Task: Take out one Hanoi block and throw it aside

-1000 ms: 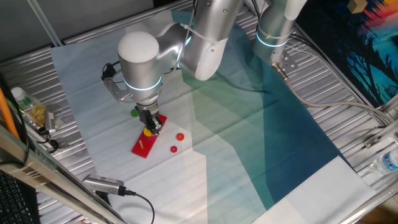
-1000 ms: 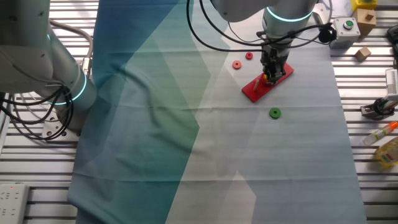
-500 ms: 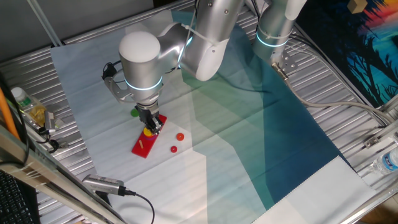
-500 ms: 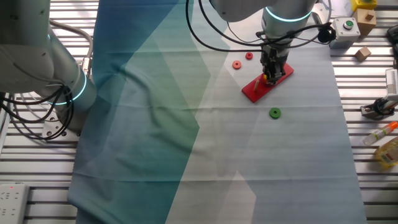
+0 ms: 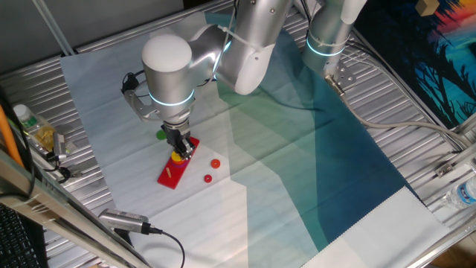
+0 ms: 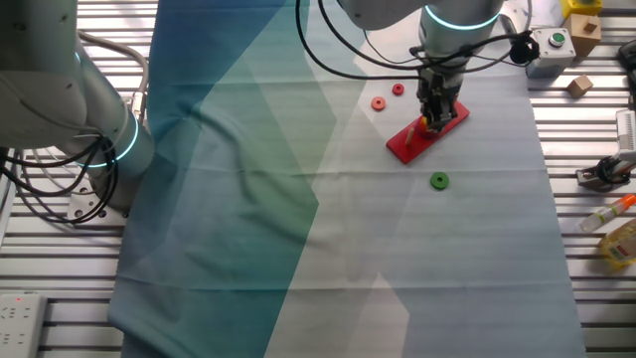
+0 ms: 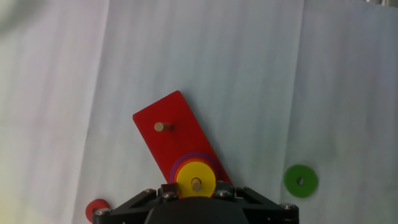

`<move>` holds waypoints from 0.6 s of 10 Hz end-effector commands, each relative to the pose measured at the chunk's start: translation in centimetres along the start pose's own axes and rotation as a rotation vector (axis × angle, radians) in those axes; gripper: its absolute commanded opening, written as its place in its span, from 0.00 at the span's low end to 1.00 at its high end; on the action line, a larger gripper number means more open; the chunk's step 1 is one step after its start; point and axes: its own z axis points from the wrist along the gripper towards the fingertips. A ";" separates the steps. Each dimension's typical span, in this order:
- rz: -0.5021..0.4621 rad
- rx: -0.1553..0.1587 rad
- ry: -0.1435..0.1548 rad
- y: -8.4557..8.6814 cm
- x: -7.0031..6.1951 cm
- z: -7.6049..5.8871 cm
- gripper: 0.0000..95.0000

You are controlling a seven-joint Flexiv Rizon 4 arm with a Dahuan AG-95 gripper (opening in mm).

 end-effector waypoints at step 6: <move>-0.014 0.006 -0.002 0.1 0.1 -3.2 0.00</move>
